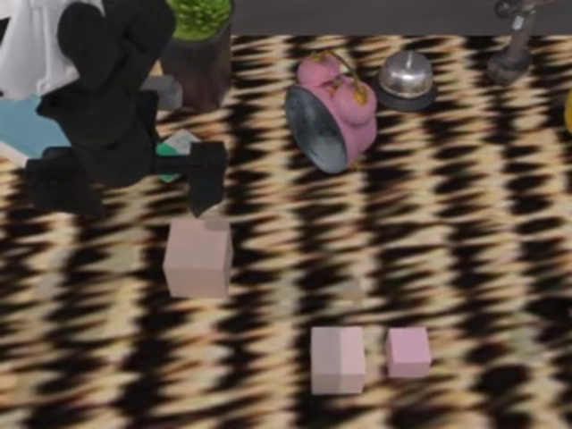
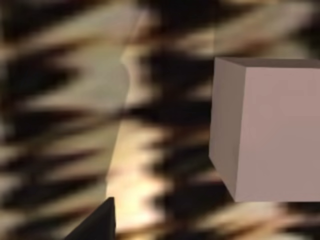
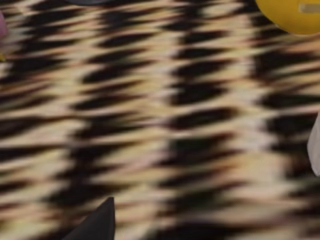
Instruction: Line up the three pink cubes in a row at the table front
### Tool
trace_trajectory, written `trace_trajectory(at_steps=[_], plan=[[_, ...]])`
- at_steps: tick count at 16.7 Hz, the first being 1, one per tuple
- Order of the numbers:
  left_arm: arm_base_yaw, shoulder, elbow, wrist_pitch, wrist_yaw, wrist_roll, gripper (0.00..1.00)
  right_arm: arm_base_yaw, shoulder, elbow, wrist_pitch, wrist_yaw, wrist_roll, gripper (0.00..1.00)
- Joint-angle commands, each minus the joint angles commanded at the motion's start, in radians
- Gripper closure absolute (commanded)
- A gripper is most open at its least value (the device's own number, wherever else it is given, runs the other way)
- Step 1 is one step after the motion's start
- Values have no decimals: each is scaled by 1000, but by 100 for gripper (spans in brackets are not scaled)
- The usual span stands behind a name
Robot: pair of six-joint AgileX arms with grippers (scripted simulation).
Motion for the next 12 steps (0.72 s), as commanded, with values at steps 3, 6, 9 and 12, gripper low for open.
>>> trace_trajectory(at_steps=[3, 6, 9, 12], plan=[[-41, 158, 139, -91, -1, -35, 0, -79, -196, -95, 150, -36, -67, 0], [-64, 249, 219, -139, -3, -54, 0, -124, -298, -134, 246, -59, -102, 0], [-68, 263, 231, -147, -3, -57, 0, -131, -314, -138, 261, -63, -107, 0], [-64, 264, 231, -146, -3, -57, 0, -131, -314, -138, 261, -63, -107, 0]])
